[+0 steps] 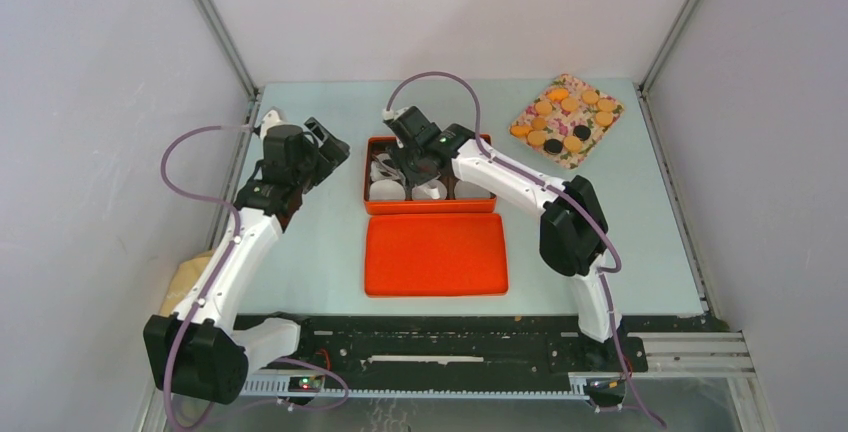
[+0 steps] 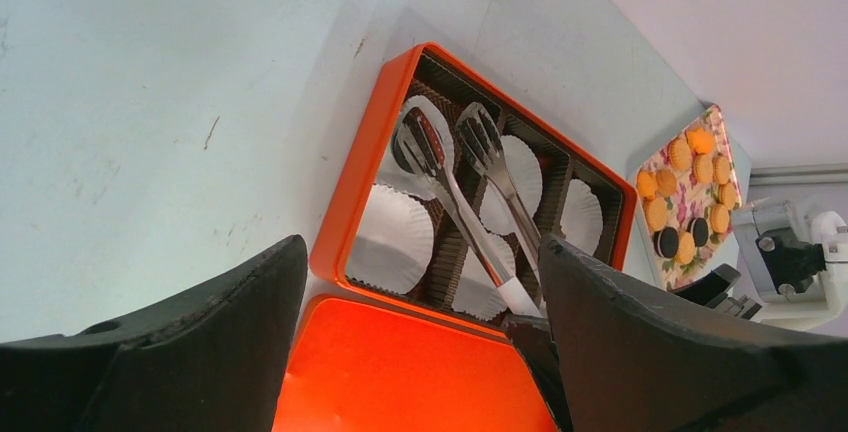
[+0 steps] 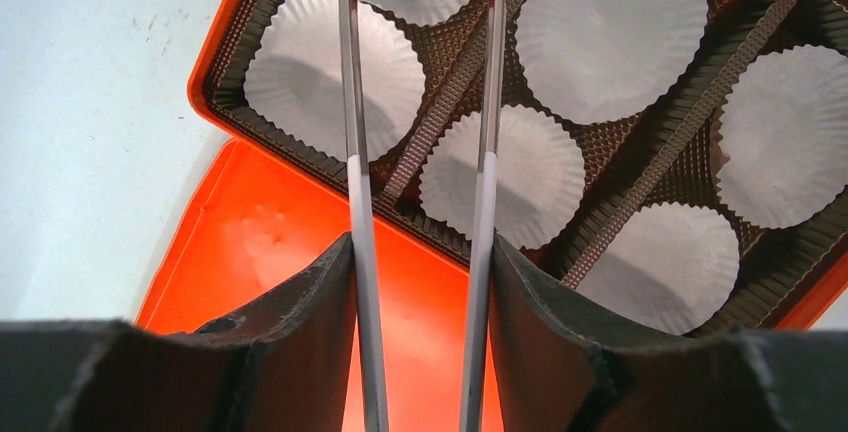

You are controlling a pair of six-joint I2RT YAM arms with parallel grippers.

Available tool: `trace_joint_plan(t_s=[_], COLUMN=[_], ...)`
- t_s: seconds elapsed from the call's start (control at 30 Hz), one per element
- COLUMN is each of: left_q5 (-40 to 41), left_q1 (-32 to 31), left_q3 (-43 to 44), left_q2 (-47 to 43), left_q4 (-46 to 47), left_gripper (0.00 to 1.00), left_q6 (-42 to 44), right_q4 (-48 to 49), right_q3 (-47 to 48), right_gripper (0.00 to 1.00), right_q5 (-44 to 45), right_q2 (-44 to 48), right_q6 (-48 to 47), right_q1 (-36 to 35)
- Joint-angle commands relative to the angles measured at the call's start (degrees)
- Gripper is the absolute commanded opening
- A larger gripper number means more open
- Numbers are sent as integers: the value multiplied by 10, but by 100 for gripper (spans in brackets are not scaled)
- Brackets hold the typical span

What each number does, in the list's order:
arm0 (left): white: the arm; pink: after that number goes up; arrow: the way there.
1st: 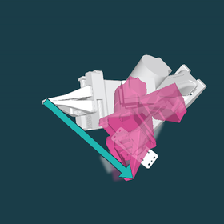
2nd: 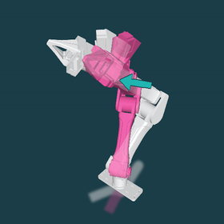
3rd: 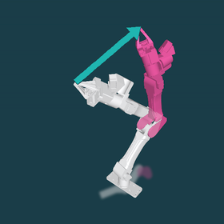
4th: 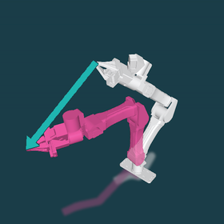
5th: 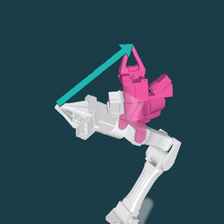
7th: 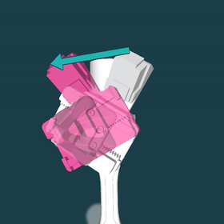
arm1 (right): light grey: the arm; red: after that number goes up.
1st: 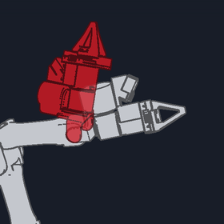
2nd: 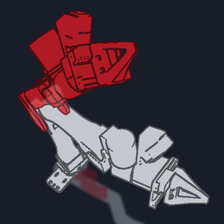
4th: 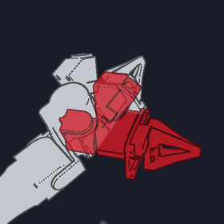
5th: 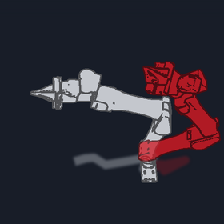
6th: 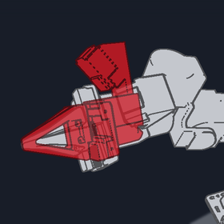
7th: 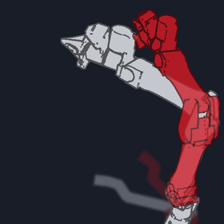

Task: Pack the cookies

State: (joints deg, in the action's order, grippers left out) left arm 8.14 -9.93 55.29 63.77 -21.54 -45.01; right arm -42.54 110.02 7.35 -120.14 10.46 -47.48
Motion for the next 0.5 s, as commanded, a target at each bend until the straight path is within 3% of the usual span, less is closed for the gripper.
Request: trace_joint_plan(t_s=[0.0, 0.2, 0.47], left_q5=[-16, -25, -6], left_q1=[2, 2, 2], left_q3=[-11, -10, -12], left_q2=[2, 6, -10], left_q4=[19, 22, 24], left_gripper=[90, 90, 90], left_q6=[12, 14, 12], right_q4=[20, 21, 38], right_q3=[28, 14, -75], right_gripper=[54, 51, 50], right_q5=[12, 34, 118], right_q2=[13, 41, 194], right_q6=[-13, -10, -11], right_q1=[1, 2, 28])
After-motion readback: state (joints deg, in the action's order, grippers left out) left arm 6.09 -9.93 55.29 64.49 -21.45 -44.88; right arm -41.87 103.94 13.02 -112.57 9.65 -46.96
